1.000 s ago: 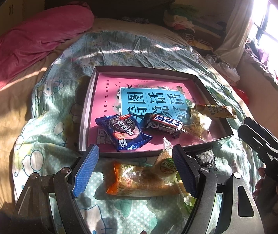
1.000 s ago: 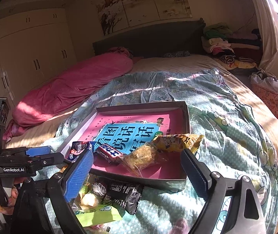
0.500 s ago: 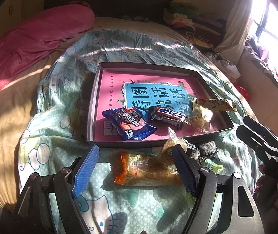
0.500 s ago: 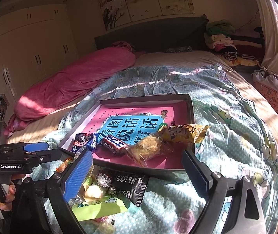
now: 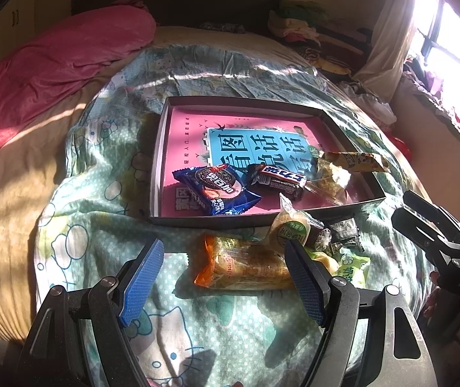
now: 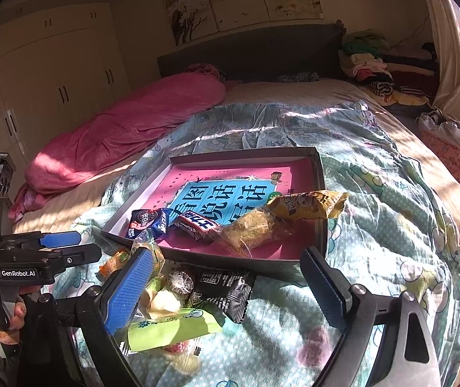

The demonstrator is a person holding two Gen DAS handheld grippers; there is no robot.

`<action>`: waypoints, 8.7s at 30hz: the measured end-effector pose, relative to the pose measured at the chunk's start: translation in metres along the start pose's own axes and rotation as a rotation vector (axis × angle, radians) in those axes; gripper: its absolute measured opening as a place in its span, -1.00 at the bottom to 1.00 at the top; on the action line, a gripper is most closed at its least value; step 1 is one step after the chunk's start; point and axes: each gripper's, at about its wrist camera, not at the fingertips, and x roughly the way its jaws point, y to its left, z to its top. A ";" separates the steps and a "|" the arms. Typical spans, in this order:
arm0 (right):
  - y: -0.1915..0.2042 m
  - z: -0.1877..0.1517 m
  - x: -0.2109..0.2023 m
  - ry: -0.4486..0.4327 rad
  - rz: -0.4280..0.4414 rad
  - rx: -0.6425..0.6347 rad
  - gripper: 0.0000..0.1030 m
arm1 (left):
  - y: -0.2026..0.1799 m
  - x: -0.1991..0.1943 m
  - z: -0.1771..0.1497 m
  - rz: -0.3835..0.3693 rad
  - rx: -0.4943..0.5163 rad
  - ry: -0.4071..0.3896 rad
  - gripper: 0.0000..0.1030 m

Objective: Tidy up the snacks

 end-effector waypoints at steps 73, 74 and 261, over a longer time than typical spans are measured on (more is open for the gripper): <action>0.053 -0.036 0.037 0.199 -0.057 -0.062 0.40 | 0.001 0.045 0.011 -0.230 0.082 0.068 0.52; 0.056 -0.034 0.037 0.199 -0.043 -0.080 0.40 | 0.003 0.046 0.013 -0.231 0.075 0.068 0.52; 0.029 0.041 0.106 0.121 -0.144 -0.057 -0.24 | 0.017 0.084 0.057 -0.269 0.054 -0.009 -0.10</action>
